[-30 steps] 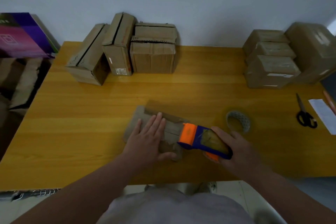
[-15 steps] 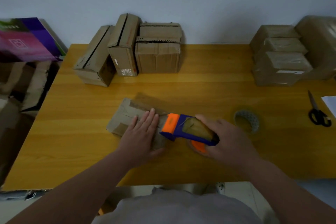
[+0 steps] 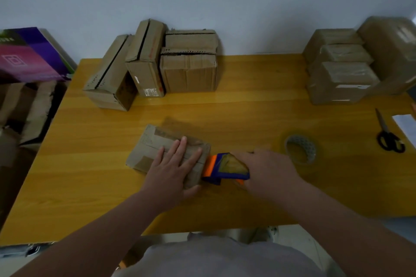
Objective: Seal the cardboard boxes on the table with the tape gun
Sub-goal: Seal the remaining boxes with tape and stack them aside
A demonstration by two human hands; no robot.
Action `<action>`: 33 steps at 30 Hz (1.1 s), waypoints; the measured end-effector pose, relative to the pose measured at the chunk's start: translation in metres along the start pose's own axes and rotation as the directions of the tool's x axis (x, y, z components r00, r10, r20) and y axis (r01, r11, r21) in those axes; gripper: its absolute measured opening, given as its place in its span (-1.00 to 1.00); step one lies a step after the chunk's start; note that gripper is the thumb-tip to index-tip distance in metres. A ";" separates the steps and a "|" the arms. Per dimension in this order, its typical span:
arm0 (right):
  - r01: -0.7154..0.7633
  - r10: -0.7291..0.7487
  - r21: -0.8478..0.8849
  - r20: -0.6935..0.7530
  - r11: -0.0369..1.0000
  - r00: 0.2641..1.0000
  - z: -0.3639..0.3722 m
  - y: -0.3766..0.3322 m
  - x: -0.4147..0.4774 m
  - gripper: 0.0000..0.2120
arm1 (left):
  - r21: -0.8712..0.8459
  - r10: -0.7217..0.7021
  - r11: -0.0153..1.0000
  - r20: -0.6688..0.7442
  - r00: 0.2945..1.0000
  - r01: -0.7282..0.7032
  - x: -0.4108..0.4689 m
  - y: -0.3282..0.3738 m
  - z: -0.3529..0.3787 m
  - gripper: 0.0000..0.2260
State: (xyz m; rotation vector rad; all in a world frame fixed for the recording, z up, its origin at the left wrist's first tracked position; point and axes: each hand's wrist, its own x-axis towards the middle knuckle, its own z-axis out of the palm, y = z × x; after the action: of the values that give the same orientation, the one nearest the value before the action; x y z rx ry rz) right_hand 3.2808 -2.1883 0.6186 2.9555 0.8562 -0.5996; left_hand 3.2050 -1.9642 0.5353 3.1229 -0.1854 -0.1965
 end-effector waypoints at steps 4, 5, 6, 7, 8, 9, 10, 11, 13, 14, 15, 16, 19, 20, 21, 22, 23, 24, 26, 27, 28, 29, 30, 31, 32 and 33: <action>-0.013 0.014 -0.038 0.022 0.999 1.000 -0.010 -0.011 0.013 -0.45 | 0.029 -0.018 0.999 0.020 1.000 0.017 0.002 0.002 -0.002 -0.27; -0.023 0.024 -0.032 0.037 0.999 0.999 -0.012 -0.010 0.015 -0.46 | 0.033 -0.019 0.999 0.038 0.999 0.018 0.002 0.002 -0.003 -0.27; -0.026 0.027 -0.023 0.060 0.999 0.998 -0.012 -0.011 0.018 -0.49 | 0.034 -0.024 0.999 0.063 0.998 0.022 0.002 0.003 -0.005 -0.28; -0.019 0.021 -0.020 0.092 1.000 0.996 -0.012 -0.014 0.021 -0.53 | 0.034 -0.027 0.999 0.084 0.996 0.025 0.002 0.004 -0.007 -0.28; -0.004 0.007 -0.027 0.120 1.000 0.993 -0.010 -0.018 0.023 -0.56 | 0.029 -0.018 0.999 0.082 0.996 0.015 0.002 0.005 -0.008 -0.28; 0.013 -0.008 -0.042 0.125 0.999 0.992 -0.008 -0.022 0.024 -0.59 | 0.018 -0.002 1.000 0.071 0.998 0.001 0.002 0.005 -0.008 -0.27; 0.023 -0.016 -0.056 0.117 0.998 0.993 -0.006 -0.026 0.027 -0.61 | 0.004 0.009 1.000 0.063 0.998 -0.009 0.003 0.004 -0.008 -0.26; 0.018 -0.012 -0.054 0.117 0.998 0.993 -0.006 -0.026 0.029 -0.61 | -0.011 0.021 1.000 0.053 0.998 -0.021 0.003 0.003 -0.008 -0.25; -0.046 0.042 0.026 0.160 0.999 0.986 -0.008 -0.018 0.029 -0.55 | -0.041 0.050 0.998 0.075 0.996 -0.047 0.002 -0.001 -0.007 -0.28; -0.092 0.075 0.090 0.176 0.992 0.981 -0.010 -0.010 0.027 -0.51 | -0.050 0.057 0.997 0.090 0.994 -0.052 0.002 -0.001 -0.009 -0.29; -0.139 0.112 0.145 0.178 0.980 0.978 -0.015 -0.001 0.025 -0.48 | -0.048 0.068 0.997 0.105 0.992 -0.063 0.003 -0.002 -0.010 -0.30; -0.180 0.150 0.197 0.160 0.964 0.976 -0.020 0.009 0.021 -0.46 | -0.049 0.084 0.996 0.125 0.989 -0.078 0.004 -0.003 -0.011 -0.31; -0.259 0.254 0.368 0.062 0.893 0.965 -0.031 0.030 0.010 -0.39 | -0.080 0.122 0.991 0.187 0.975 -0.109 0.002 -0.002 -0.020 -0.30; -0.271 0.287 0.429 0.028 0.862 0.957 -0.033 0.032 0.007 -0.31 | -0.103 0.123 0.989 0.195 0.973 -0.104 0.002 0.000 -0.023 -0.29; -0.281 0.319 0.486 0.004 0.828 0.948 -0.033 0.033 0.005 -0.24 | -0.143 0.110 0.986 0.185 0.977 -0.084 0.002 0.003 -0.027 -0.29; -0.283 0.343 0.546 -0.009 0.788 0.939 -0.032 0.033 0.003 -0.20 | -0.203 0.073 0.978 0.152 0.986 -0.041 0.003 0.008 -0.031 -0.30; -0.286 0.364 0.600 -0.010 0.747 0.931 -0.030 0.032 0.001 -0.19 | -0.259 0.006 0.965 0.115 0.993 0.024 0.005 0.012 -0.032 -0.30; -0.288 0.383 0.644 -0.009 0.709 0.924 -0.028 0.030 -0.001 -0.20 | -0.285 -0.081 0.953 0.095 0.992 0.106 0.009 0.017 -0.032 -0.29; -0.309 0.419 0.685 0.007 0.659 0.908 -0.022 0.029 -0.003 -0.30 | -0.222 -0.257 0.935 0.111 0.960 0.276 0.017 0.027 -0.029 -0.26; -0.317 0.438 0.694 0.004 0.646 0.899 -0.019 0.029 -0.003 -0.39 | -0.164 -0.313 0.929 0.124 0.942 0.331 0.021 0.031 -0.026 -0.26; -0.318 0.454 0.707 -0.005 0.632 0.891 -0.016 0.030 -0.004 -0.50 | -0.118 -0.343 0.926 0.134 0.930 0.359 0.024 0.035 -0.024 -0.26; -0.313 0.466 0.731 -0.007 0.606 0.885 -0.013 0.033 -0.003 -0.61 | -0.093 -0.353 0.925 0.140 0.925 0.367 0.026 0.037 -0.022 -0.27; -0.312 0.474 0.769 0.014 0.558 0.880 -0.011 0.036 -0.003 -0.68 | -0.082 -0.349 0.928 0.146 0.926 0.363 0.027 0.038 -0.022 -0.28; -0.314 0.475 0.814 0.054 0.488 0.878 -0.011 0.038 -0.004 -0.69 | -0.071 -0.332 0.936 0.155 0.930 0.346 0.029 0.037 -0.022 -0.28; -0.320 0.472 0.856 0.103 0.406 0.875 -0.012 0.040 -0.005 -0.67 | -0.056 -0.305 0.947 0.169 0.937 0.318 0.030 0.034 -0.023 -0.27; -0.330 0.473 0.883 0.146 0.333 0.869 -0.012 0.042 -0.006 -0.63 | -0.038 -0.266 0.960 0.179 0.947 0.277 0.032 0.030 -0.025 -0.27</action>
State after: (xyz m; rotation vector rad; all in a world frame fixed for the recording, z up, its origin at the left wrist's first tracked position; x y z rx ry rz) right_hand 3.3024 -2.2255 0.6275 3.9235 -0.5090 -1.0748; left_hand 3.2356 -1.9982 0.5566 3.0544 0.2500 -0.4652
